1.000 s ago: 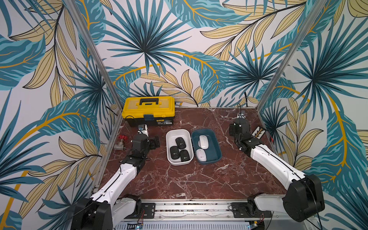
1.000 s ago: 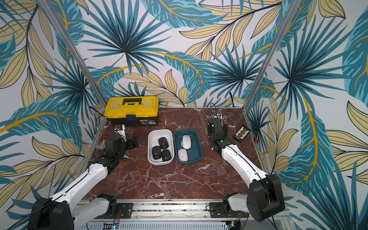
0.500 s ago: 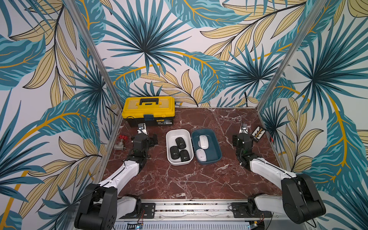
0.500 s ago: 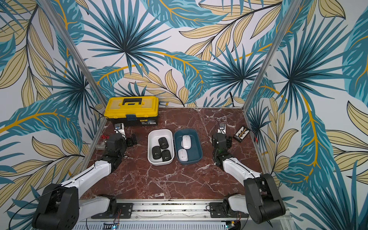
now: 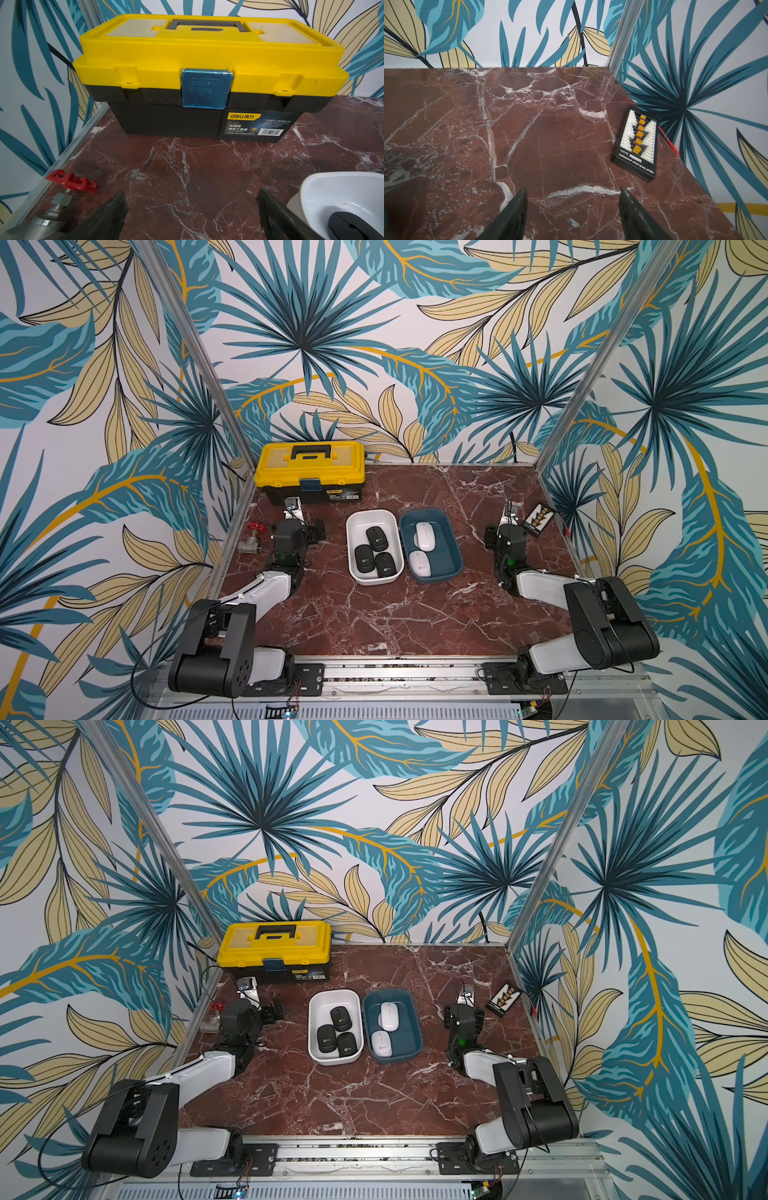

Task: Place the mice by color into the storage box
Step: Reset both arms

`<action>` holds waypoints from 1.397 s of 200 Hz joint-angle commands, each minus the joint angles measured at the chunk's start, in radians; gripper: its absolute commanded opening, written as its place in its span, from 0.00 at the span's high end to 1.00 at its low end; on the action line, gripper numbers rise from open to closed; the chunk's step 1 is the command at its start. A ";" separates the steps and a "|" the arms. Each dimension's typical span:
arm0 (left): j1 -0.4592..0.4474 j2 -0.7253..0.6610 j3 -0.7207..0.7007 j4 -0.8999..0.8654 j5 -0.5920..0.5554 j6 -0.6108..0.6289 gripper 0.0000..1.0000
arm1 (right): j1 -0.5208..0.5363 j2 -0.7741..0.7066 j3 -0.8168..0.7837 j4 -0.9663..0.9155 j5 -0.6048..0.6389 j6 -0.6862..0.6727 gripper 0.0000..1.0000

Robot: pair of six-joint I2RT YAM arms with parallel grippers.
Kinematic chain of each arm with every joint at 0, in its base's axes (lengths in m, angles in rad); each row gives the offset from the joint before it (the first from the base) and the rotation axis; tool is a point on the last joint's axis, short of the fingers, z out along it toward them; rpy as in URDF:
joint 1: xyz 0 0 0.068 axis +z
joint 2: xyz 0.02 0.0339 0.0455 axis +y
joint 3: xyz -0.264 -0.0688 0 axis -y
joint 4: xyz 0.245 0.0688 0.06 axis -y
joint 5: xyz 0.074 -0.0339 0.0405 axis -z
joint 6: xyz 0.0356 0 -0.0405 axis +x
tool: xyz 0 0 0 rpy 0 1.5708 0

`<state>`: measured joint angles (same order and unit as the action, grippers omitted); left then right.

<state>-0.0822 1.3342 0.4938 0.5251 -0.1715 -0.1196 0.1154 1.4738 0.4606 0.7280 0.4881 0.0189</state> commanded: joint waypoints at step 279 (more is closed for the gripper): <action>0.106 0.233 -0.121 0.443 0.156 0.112 0.00 | -0.036 0.039 -0.072 0.179 -0.092 0.037 0.01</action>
<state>0.0196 1.5711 0.3408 0.9535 -0.0250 -0.0006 0.0837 1.5135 0.4034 0.8856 0.3985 0.0521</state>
